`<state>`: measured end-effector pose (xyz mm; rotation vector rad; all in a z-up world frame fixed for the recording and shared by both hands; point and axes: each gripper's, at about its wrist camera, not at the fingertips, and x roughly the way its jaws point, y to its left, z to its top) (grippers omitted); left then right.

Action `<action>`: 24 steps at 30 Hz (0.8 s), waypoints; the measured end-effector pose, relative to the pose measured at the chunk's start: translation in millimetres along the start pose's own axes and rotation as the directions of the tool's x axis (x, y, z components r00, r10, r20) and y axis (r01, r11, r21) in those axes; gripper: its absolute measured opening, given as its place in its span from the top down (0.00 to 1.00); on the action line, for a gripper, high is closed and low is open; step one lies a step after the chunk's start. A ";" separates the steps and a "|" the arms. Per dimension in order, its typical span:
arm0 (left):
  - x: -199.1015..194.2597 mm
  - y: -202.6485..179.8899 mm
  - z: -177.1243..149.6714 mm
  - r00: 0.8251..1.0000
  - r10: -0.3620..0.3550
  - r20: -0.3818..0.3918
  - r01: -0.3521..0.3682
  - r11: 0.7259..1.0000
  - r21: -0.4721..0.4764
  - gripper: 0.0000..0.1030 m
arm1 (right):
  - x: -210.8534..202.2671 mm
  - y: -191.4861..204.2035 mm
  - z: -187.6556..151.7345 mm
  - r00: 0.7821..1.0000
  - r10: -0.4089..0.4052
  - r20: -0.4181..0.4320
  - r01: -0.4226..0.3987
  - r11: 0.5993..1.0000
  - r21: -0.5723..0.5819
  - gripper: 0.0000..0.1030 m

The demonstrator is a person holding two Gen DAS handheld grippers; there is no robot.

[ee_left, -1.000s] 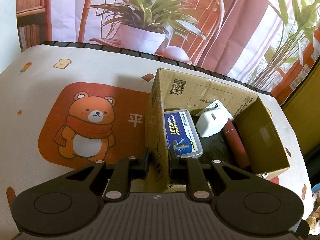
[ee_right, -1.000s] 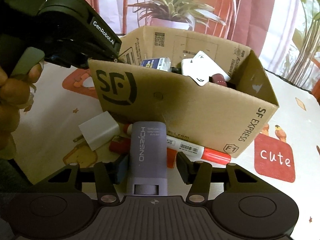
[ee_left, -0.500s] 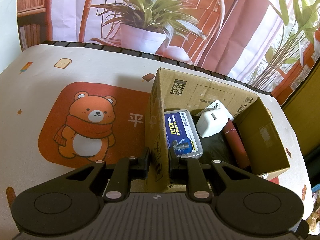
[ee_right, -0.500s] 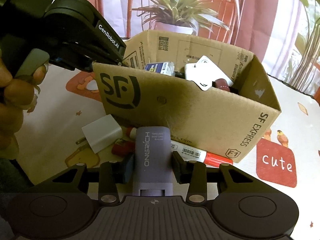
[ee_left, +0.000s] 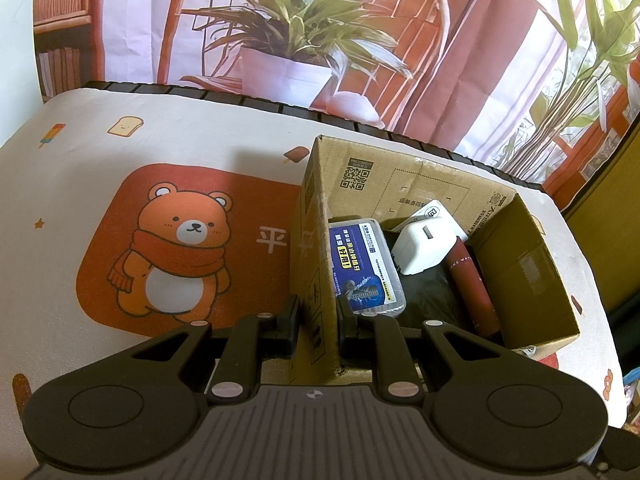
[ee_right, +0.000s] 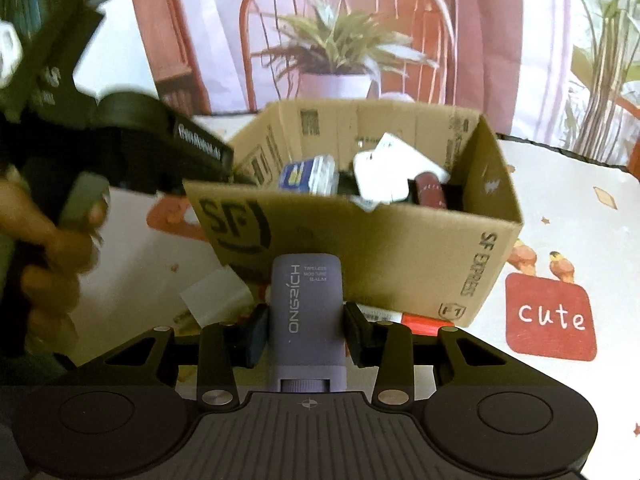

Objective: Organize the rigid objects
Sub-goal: 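Lift the grey power bank with the right tool and lower it into the box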

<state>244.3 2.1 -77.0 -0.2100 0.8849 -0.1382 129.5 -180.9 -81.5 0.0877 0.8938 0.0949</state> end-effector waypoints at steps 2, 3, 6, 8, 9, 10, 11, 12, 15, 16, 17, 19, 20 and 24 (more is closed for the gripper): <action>0.0 0.0 0.0 1.000 0.000 0.000 0.000 1.000 0.000 0.81 | -8.7 -1.8 3.6 0.999 0.017 0.027 -0.017 1.000 0.007 0.64; 0.0 0.0 0.0 1.000 0.000 0.000 0.000 1.000 0.000 0.81 | -13.0 -2.2 5.4 0.999 0.022 0.041 -0.022 1.000 0.005 0.64; 0.0 0.0 0.0 1.000 0.000 0.000 0.000 1.000 -0.001 0.81 | -26.8 -3.6 13.6 0.995 0.042 0.085 -0.042 0.999 -0.007 0.64; 0.2 0.1 -0.4 1.000 0.000 0.000 0.000 1.000 0.000 0.81 | -38.6 -5.2 20.2 0.990 0.056 0.128 -0.054 0.998 -0.014 0.64; 0.2 0.1 -0.4 1.000 0.000 0.000 0.000 1.000 0.000 0.81 | -43.9 -5.9 23.1 0.987 0.062 0.148 -0.060 0.998 -0.018 0.64; 0.2 0.0 -0.4 1.000 0.001 0.000 -0.001 1.000 0.001 0.81 | -48.7 -7.3 25.1 0.983 0.066 0.169 -0.064 0.998 -0.019 0.64; 0.2 0.0 -0.4 1.000 0.000 0.000 0.000 1.000 0.000 0.81 | -53.5 -9.0 27.5 0.980 0.072 0.186 -0.070 0.997 -0.016 0.64; 0.2 0.0 -0.4 1.000 0.001 0.000 -0.001 1.000 0.000 0.81 | -57.8 -11.3 30.9 0.976 0.077 0.206 -0.076 0.997 -0.012 0.64; 0.2 0.1 -0.4 1.000 0.001 0.001 -0.001 1.000 0.001 0.81 | -64.2 -17.6 44.1 0.965 0.063 0.255 -0.060 0.998 -0.020 0.64; 0.2 0.1 -0.4 1.000 0.001 0.000 -0.001 1.000 0.000 0.81 | -64.1 -19.5 49.5 0.962 0.052 0.267 -0.047 0.999 -0.025 0.64; 0.1 0.1 -0.4 1.000 0.000 0.000 0.000 1.000 -0.001 0.81 | -64.9 -20.9 55.3 0.959 0.042 0.281 -0.035 0.999 -0.030 0.64; 0.4 0.1 -0.6 1.000 0.001 0.000 -0.001 1.000 -0.002 0.81 | -61.4 -22.3 68.0 0.951 0.029 0.309 -0.013 0.998 -0.056 0.64; 0.7 0.1 -0.7 1.000 0.001 0.000 -0.001 1.000 -0.003 0.81 | -56.9 -23.8 75.4 0.947 0.021 0.321 0.003 0.997 -0.073 0.64; 1.3 0.0 -1.0 1.000 0.003 -0.001 -0.003 1.000 -0.004 0.81 | -24.4 -29.4 96.8 0.955 0.027 0.296 0.003 0.995 -0.099 0.64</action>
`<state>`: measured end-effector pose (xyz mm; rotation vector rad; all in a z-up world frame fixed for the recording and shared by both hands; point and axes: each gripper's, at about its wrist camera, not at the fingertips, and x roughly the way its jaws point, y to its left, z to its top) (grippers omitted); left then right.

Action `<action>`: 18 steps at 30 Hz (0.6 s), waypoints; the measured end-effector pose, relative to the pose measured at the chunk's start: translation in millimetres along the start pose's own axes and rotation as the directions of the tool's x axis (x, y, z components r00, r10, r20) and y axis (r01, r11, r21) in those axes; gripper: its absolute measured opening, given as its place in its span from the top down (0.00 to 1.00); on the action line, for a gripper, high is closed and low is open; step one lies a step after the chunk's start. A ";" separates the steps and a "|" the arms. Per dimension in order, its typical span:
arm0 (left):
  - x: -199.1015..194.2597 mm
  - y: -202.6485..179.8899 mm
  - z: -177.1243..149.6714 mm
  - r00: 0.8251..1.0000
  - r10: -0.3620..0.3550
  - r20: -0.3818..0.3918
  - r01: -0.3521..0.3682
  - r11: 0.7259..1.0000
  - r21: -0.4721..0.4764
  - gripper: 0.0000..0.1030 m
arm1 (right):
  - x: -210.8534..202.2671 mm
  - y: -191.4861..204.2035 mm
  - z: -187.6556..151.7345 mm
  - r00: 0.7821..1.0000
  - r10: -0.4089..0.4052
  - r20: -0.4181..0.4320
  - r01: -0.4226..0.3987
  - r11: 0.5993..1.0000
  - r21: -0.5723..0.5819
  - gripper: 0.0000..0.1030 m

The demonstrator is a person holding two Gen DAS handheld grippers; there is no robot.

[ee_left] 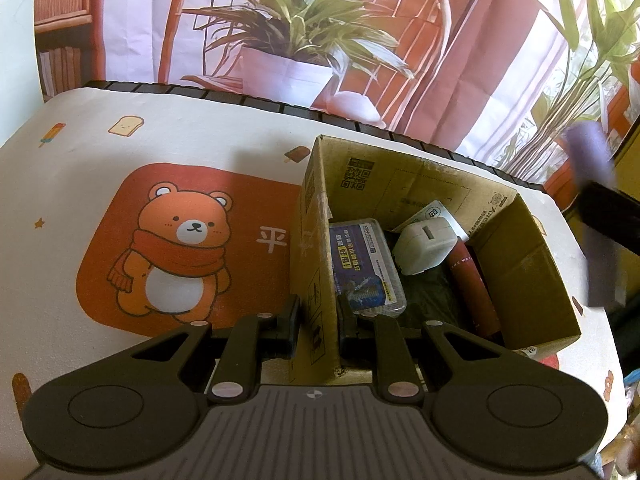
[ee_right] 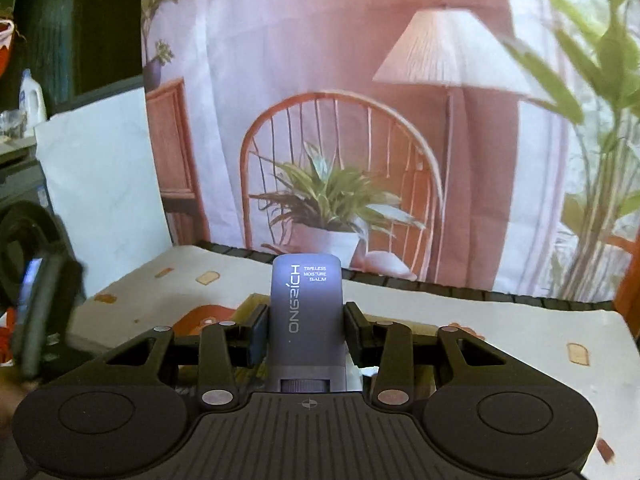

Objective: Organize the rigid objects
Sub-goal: 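Lift the grey power bank with the right tool and lower it into the box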

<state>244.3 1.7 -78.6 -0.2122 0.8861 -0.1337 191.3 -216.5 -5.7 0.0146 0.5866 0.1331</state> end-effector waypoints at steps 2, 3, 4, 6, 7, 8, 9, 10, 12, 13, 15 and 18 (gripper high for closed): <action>0.1 -0.3 0.2 1.000 0.000 0.000 0.000 1.000 0.000 0.81 | 17.7 1.4 -2.5 0.999 0.014 -0.034 -0.014 1.000 0.006 0.64; 0.1 -0.1 0.2 1.000 0.000 0.000 0.000 1.000 0.000 0.81 | 29.7 0.6 -4.2 0.997 0.031 -0.064 -0.030 0.999 0.010 0.64; 0.1 -0.1 0.2 1.000 0.000 0.000 0.000 1.000 0.000 0.81 | 36.4 3.5 -8.2 0.996 0.037 -0.082 -0.037 0.999 0.008 0.64; 0.1 -0.1 0.2 1.000 0.000 0.000 0.000 1.000 0.000 0.81 | 54.1 7.2 -14.7 0.990 0.038 -0.133 -0.040 0.999 -0.009 0.64; 0.0 -0.1 0.2 1.000 0.000 0.000 0.000 1.000 0.000 0.81 | 60.5 9.6 -17.9 0.987 0.037 -0.157 -0.041 0.999 -0.019 0.64; 0.0 -0.1 0.2 1.000 0.000 0.000 0.000 1.000 0.000 0.81 | 67.7 10.7 -20.1 0.983 0.036 -0.182 -0.042 0.999 -0.030 0.64; 0.1 -0.1 0.2 1.000 0.000 0.000 0.000 1.000 0.000 0.81 | 72.0 12.3 -22.4 0.979 0.034 -0.201 -0.042 0.998 -0.037 0.64; 0.0 -0.1 0.2 1.000 0.000 0.000 0.000 1.000 -0.001 0.81 | 76.6 12.8 -24.1 0.975 0.029 -0.220 -0.038 0.999 -0.038 0.64; 0.0 -0.1 0.3 1.000 0.000 0.000 0.000 1.000 -0.001 0.81 | 81.7 13.0 -27.2 0.968 0.019 -0.252 -0.026 0.999 -0.026 0.64; 0.4 -0.4 0.3 1.000 -0.001 0.000 0.001 1.000 -0.001 0.81 | 84.8 11.5 -27.8 0.963 0.014 -0.268 -0.019 1.000 -0.015 0.64; 0.5 -0.5 0.3 1.000 -0.001 0.000 0.001 1.000 -0.001 0.81 | 88.5 9.3 -28.7 0.955 0.007 -0.297 -0.007 1.000 0.001 0.64; 0.4 -0.4 0.3 1.000 0.000 0.000 0.000 1.000 -0.001 0.81 | 91.8 4.7 -32.2 0.942 0.016 -0.335 -0.005 0.999 0.033 0.64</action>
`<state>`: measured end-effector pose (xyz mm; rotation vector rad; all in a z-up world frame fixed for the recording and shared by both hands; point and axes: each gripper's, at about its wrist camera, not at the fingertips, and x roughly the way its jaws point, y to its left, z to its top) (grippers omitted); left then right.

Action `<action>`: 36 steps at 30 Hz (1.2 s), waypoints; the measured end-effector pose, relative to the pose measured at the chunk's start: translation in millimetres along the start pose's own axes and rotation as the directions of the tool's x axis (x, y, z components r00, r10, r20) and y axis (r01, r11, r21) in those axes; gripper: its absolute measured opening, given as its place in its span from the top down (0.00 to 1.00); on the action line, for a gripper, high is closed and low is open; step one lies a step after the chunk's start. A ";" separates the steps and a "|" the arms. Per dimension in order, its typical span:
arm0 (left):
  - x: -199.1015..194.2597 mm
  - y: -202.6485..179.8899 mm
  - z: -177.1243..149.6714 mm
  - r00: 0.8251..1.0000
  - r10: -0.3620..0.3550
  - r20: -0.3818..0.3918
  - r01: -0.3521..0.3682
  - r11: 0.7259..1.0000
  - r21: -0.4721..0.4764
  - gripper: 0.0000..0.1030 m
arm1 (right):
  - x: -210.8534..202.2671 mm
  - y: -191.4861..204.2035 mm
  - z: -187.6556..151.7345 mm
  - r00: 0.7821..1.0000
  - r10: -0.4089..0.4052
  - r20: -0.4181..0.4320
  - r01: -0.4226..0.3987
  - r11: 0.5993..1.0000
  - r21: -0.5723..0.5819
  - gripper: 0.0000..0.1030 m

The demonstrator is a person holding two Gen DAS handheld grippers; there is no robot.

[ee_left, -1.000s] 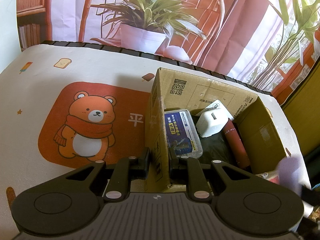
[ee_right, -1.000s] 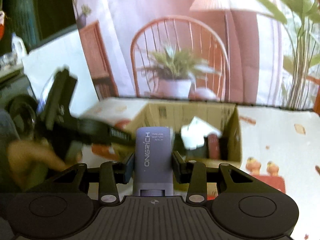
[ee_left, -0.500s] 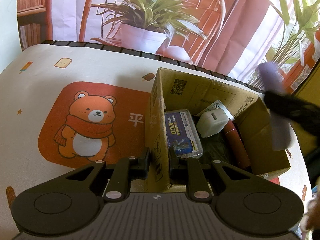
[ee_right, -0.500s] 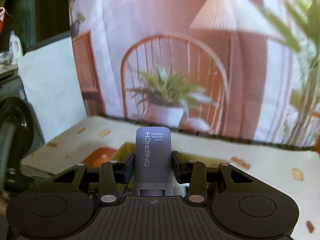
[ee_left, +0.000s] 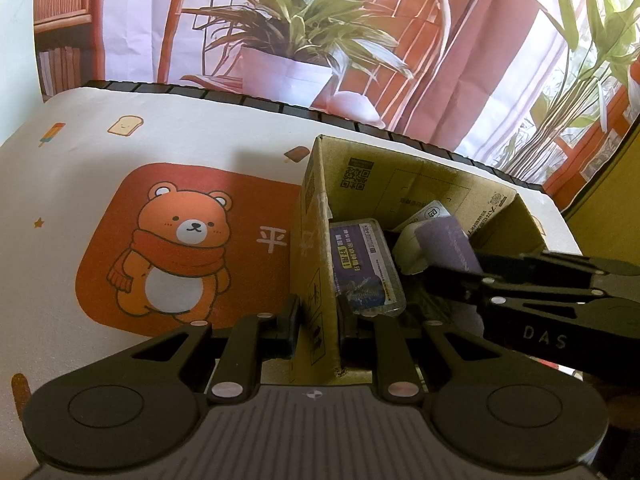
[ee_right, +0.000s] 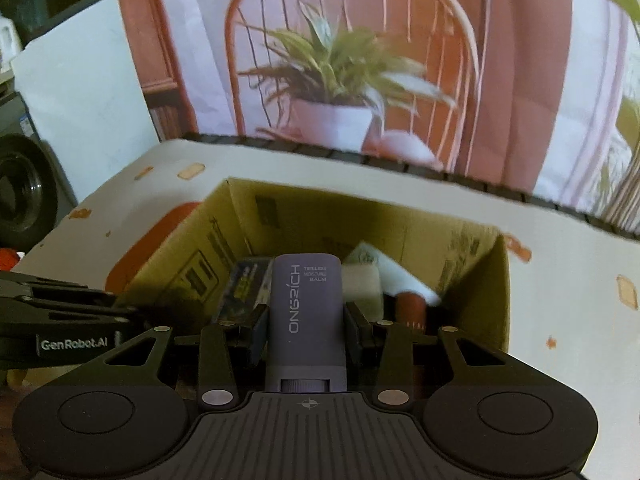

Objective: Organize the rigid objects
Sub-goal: 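Lift the grey power bank with the right tool and lower it into the box, then open the right tool to release the power bank in the box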

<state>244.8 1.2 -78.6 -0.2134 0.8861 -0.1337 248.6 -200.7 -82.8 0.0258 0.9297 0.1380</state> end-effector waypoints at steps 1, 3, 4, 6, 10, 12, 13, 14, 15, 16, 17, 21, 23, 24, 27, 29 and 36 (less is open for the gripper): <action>0.0 0.1 0.0 1.000 0.000 0.000 0.000 1.000 0.000 0.81 | 0.0 -1.4 -0.8 1.000 0.001 -0.011 -0.001 1.000 0.007 0.64; 0.0 0.0 0.0 1.000 0.000 0.000 0.000 1.000 0.000 0.81 | 2.2 -3.2 -2.5 0.999 0.002 -0.038 -0.001 1.000 0.022 0.64; 0.0 0.1 0.0 1.000 0.000 0.000 0.000 1.000 0.000 0.81 | 3.1 -4.0 -2.7 0.999 0.005 -0.045 -0.003 1.000 0.027 0.64; 0.2 -0.2 0.0 1.000 0.000 0.000 0.000 1.000 0.000 0.81 | 5.8 -4.2 -2.7 0.998 0.010 -0.059 -0.008 0.999 0.034 0.64; 0.1 -0.1 0.1 1.000 0.001 0.000 -0.001 1.000 0.000 0.81 | 10.4 -4.7 -1.1 0.996 0.021 -0.085 -0.017 0.998 0.054 0.64; 0.1 -0.2 0.1 1.000 0.000 0.000 0.000 1.000 0.000 0.81 | 13.6 -7.0 0.2 0.994 0.031 -0.102 -0.023 0.997 0.079 0.64; 0.1 -0.3 0.1 1.000 0.000 0.000 0.000 1.000 0.000 0.81 | 15.1 -7.5 0.7 0.993 0.034 -0.110 -0.025 0.996 0.085 0.64; 0.1 -0.1 0.2 1.000 0.001 0.000 -0.001 1.000 0.000 0.81 | 16.5 -7.9 1.0 0.993 0.035 -0.116 -0.025 0.996 0.086 0.64; 0.1 -0.1 0.2 1.000 0.000 0.000 0.000 1.000 0.000 0.81 | 18.3 -8.1 1.2 0.992 0.036 -0.124 -0.025 0.996 0.087 0.64; 0.1 -0.1 0.1 1.000 0.000 0.000 0.000 1.000 0.000 0.81 | 19.8 -8.7 1.4 0.991 0.039 -0.130 -0.027 0.996 0.089 0.64; 0.1 -0.1 0.2 1.000 0.000 0.000 0.000 1.000 -0.001 0.81 | 20.7 -9.2 1.6 0.990 0.042 -0.132 -0.030 0.995 0.092 0.64; 0.1 -0.3 0.0 1.000 0.001 0.000 -0.001 1.000 -0.001 0.81 | 22.2 -10.4 2.9 0.988 0.051 -0.146 -0.036 0.994 0.099 0.64; 0.1 -0.2 0.0 1.000 0.000 0.000 0.000 1.000 0.000 0.81 | 21.7 -10.9 3.6 0.987 0.052 -0.152 -0.036 0.994 0.104 0.64; 0.1 -0.2 0.1 1.000 0.000 0.000 0.000 1.000 -0.001 0.81 | 21.1 -10.9 3.9 0.987 0.054 -0.151 -0.038 0.994 0.106 0.63; 0.1 -0.4 0.1 1.000 0.000 0.000 0.000 1.000 -0.001 0.81 | 16.6 -11.4 4.4 0.987 0.082 -0.138 -0.065 0.990 0.121 0.58; 0.1 -0.4 0.1 1.000 0.000 -0.001 0.000 1.000 -0.001 0.81 | 11.2 -9.3 5.5 0.988 0.088 -0.123 -0.075 0.991 0.106 0.57; 0.2 -0.8 0.2 1.000 0.000 0.000 0.000 1.000 -0.001 0.81 | -11.1 -7.8 8.0 0.998 -0.012 -0.058 0.015 0.998 0.061 0.50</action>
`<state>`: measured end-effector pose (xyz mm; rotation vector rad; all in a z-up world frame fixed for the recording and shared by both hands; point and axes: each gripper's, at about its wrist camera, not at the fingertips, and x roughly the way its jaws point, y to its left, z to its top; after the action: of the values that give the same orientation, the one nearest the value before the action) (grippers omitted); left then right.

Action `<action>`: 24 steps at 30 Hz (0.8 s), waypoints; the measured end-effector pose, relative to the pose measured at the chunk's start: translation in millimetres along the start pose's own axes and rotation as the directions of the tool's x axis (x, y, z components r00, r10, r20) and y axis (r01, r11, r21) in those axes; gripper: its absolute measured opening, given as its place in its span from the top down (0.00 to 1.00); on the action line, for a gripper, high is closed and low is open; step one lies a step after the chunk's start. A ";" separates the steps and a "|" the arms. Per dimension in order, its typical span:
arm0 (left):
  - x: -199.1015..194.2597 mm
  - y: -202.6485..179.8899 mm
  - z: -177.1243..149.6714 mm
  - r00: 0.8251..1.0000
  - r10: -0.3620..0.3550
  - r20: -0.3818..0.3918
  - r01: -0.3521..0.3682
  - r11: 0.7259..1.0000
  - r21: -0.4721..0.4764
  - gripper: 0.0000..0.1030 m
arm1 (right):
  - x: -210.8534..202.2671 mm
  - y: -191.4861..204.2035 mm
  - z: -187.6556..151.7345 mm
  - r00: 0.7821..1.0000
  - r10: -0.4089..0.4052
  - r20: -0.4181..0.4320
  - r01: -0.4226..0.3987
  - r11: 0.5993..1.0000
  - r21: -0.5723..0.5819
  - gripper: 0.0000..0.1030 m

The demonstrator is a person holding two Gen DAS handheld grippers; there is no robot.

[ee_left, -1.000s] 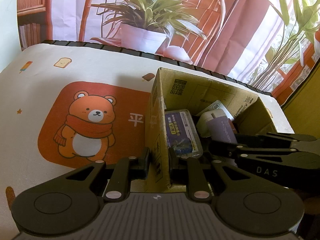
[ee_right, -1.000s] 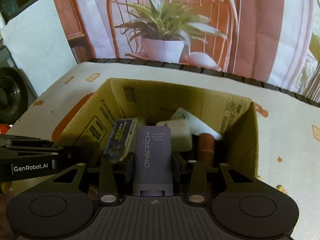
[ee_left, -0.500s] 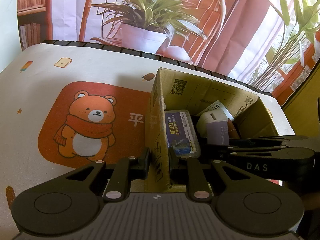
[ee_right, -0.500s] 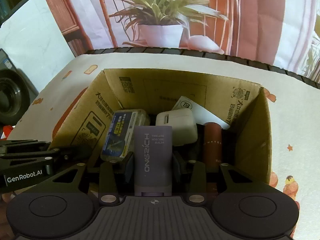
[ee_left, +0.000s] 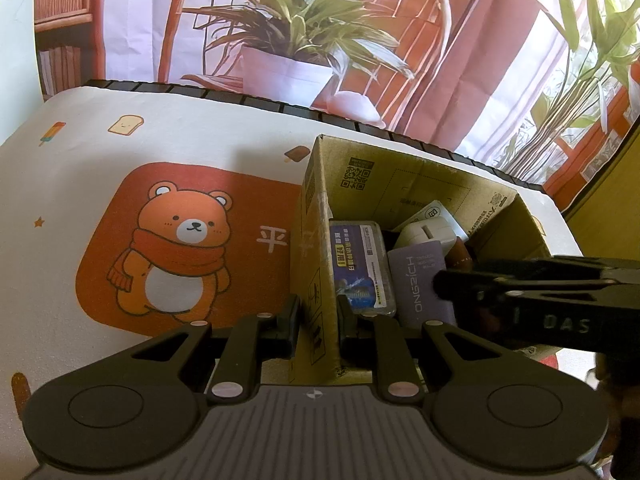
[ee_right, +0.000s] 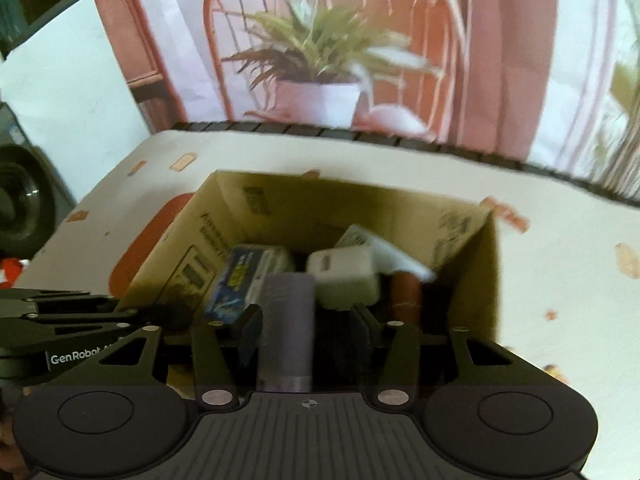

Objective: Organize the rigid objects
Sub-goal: 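Open the right tool to release the power bank in the box, then move the right tool back toward the white plug and red marker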

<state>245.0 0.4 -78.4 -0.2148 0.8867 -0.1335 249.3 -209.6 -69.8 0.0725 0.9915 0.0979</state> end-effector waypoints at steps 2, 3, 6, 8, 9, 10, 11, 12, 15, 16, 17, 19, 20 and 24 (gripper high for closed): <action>-0.1 0.5 -0.1 1.000 0.000 0.000 0.000 1.000 0.000 0.81 | -10.2 0.8 -2.8 0.998 -0.046 0.045 0.047 0.999 -0.002 0.38; -0.1 0.5 0.0 1.000 0.000 0.000 0.000 1.000 0.000 0.81 | -17.3 2.0 -5.5 0.994 -0.074 0.078 0.074 0.997 -0.004 0.36; -0.1 0.4 0.0 1.000 0.000 0.000 0.000 1.000 0.000 0.81 | -37.1 3.5 -16.3 0.974 -0.143 0.177 0.144 0.989 0.004 0.16; -0.1 0.5 -0.1 1.000 0.000 0.000 0.000 1.000 0.000 0.81 | -48.3 3.0 -23.9 0.957 -0.171 0.235 0.171 0.985 0.020 0.02; -0.1 0.5 0.0 1.000 0.000 0.000 0.000 1.000 0.000 0.81 | -54.7 3.3 -29.4 0.944 -0.194 0.265 0.192 0.981 0.034 0.00; -0.1 0.5 0.0 1.000 0.000 0.000 0.000 1.000 0.000 0.81 | -59.0 2.9 -33.4 0.935 -0.213 0.284 0.209 0.977 0.043 0.00; -0.1 0.5 -0.1 1.000 0.000 0.000 0.000 1.000 0.000 0.81 | -63.0 2.2 -37.6 0.926 -0.230 0.300 0.225 0.973 0.052 0.00; -0.1 0.6 0.0 1.000 0.000 0.000 0.000 1.000 0.000 0.81 | -66.8 1.3 -42.3 0.918 -0.245 0.312 0.237 0.969 0.064 0.00; -0.1 0.5 0.0 1.000 0.000 0.000 0.000 1.000 0.000 0.81 | -75.7 -2.1 -55.2 0.897 -0.283 0.339 0.263 0.959 0.105 0.00; -0.1 0.4 0.0 1.000 0.000 0.000 0.000 1.000 0.000 0.81 | -78.7 -1.7 -59.6 0.891 -0.293 0.347 0.269 0.956 0.116 0.00; -0.1 0.2 0.0 1.000 0.000 0.000 0.000 1.000 0.000 0.81 | -81.3 -2.7 -63.6 0.884 -0.305 0.355 0.276 0.952 0.131 0.00; -0.1 0.5 0.0 1.000 0.000 0.000 0.000 1.000 0.000 0.81 | -87.2 -4.5 -73.1 0.868 -0.329 0.372 0.287 0.944 0.165 0.00; -0.1 0.5 0.0 1.000 0.000 0.000 0.000 1.000 0.000 0.81 | -89.0 -5.6 -78.0 0.864 -0.337 0.374 0.287 0.940 0.183 0.00; -0.1 0.5 0.1 1.000 0.000 0.000 0.000 1.000 -0.001 0.81 | -92.6 -7.2 -96.8 0.854 -0.361 0.374 0.298 0.930 0.216 0.00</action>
<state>245.0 0.9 -78.4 -0.2153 0.8867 -0.1332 118.2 -225.8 -46.4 0.0557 0.5759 -0.3024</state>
